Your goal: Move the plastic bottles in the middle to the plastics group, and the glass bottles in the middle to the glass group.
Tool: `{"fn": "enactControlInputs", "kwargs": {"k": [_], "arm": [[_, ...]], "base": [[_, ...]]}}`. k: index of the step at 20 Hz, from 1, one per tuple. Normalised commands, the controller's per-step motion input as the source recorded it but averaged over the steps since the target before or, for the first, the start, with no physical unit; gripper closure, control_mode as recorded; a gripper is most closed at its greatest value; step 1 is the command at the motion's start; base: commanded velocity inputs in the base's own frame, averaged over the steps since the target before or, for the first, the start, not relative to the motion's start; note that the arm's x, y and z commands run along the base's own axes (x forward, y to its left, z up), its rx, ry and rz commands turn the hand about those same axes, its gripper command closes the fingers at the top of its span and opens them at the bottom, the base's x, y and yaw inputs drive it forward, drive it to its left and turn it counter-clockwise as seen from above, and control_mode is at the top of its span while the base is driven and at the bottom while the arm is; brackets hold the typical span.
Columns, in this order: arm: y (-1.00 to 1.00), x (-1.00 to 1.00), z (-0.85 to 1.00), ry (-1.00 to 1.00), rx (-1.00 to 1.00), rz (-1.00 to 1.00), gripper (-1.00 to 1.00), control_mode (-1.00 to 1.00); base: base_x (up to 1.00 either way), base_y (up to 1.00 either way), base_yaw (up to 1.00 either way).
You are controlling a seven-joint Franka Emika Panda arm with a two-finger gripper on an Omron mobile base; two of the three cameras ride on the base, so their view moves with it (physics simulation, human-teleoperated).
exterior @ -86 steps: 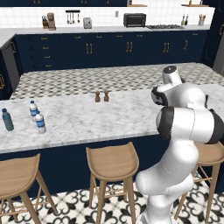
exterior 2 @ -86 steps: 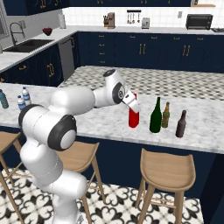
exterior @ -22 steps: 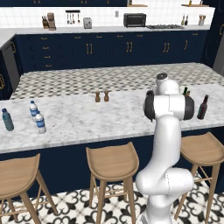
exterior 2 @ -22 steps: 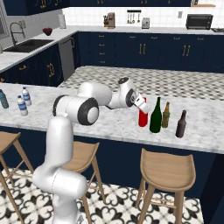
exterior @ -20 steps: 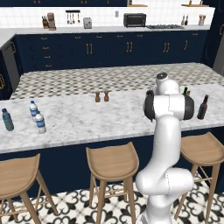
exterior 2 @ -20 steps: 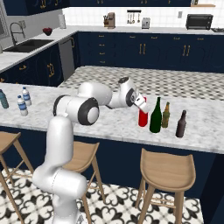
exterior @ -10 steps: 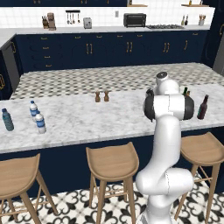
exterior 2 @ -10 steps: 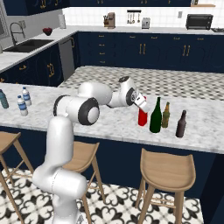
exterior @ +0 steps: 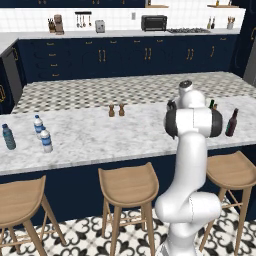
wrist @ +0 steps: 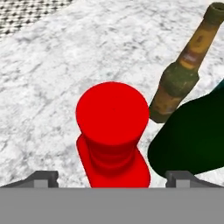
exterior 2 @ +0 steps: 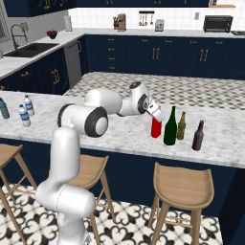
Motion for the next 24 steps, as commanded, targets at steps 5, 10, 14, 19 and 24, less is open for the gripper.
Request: {"fn": "enactControlInputs", "kwargs": {"k": [5, 10, 14, 19, 24], "arm": [[0.00, 0.00, 0.47, 0.00, 0.00, 0.00, -1.00, -1.00], [0.00, 0.00, 0.51, 0.00, 0.00, 0.00, -1.00, -1.00], [0.00, -0.03, 0.50, 0.00, 0.00, 0.00, -1.00, -1.00], [0.07, -0.28, 0.39, 0.00, 0.00, 0.06, -1.00, -1.00], [0.57, -0.57, 0.18, 0.01, 0.00, 0.28, -1.00, -1.00]], "base": [[0.00, 0.00, 0.00], [0.00, 0.00, 0.00], [0.00, 0.00, 0.00], [0.00, 0.00, 0.00], [0.00, 0.00, 0.00]]}}
